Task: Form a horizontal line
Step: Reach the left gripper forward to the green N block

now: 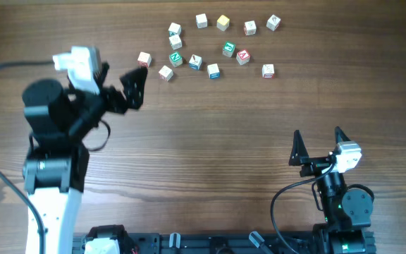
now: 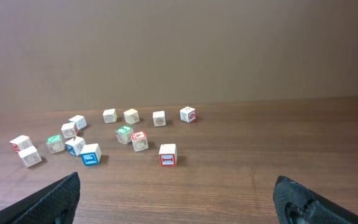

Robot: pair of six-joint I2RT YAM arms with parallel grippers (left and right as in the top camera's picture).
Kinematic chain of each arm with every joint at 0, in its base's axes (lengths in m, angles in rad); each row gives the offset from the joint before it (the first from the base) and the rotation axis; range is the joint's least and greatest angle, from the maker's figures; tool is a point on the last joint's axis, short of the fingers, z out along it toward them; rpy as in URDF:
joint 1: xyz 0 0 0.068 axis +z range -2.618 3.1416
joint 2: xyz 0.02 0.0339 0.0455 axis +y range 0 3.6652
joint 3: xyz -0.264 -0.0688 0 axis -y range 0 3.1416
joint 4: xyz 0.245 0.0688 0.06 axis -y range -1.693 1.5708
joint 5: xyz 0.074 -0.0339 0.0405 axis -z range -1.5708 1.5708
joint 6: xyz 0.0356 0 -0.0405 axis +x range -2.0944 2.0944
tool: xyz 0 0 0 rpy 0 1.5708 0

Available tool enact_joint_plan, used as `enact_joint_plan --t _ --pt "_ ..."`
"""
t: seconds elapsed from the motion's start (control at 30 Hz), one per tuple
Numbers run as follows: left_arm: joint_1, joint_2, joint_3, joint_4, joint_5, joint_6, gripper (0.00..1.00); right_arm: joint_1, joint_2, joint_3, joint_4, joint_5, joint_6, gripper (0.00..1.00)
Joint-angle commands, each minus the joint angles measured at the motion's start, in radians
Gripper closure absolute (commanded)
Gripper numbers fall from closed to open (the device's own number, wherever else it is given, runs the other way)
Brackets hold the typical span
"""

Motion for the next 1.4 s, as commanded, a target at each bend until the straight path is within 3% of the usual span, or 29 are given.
enact_joint_plan --t 0.0,0.2,0.47,1.1,1.37 --pt "-0.024 0.107 0.134 0.013 0.018 -0.005 0.00 -0.006 -0.013 -0.001 0.002 -0.019 -0.018 0.00" --pt "-0.088 0.262 0.275 0.013 0.008 -0.005 0.00 -0.006 -0.013 -0.001 0.002 -0.019 -0.018 0.00" --pt "-0.155 0.341 0.361 0.009 -0.177 0.000 0.00 -0.006 -0.013 -0.001 0.002 -0.018 -0.018 0.00" --pt "-0.188 0.431 0.383 -0.016 -0.352 0.083 0.00 -0.006 -0.013 -0.001 0.002 -0.019 -0.018 0.00" --pt "-0.200 0.602 0.401 -0.025 -0.335 0.127 0.00 -0.006 -0.013 -0.001 0.002 -0.019 -0.018 0.00"
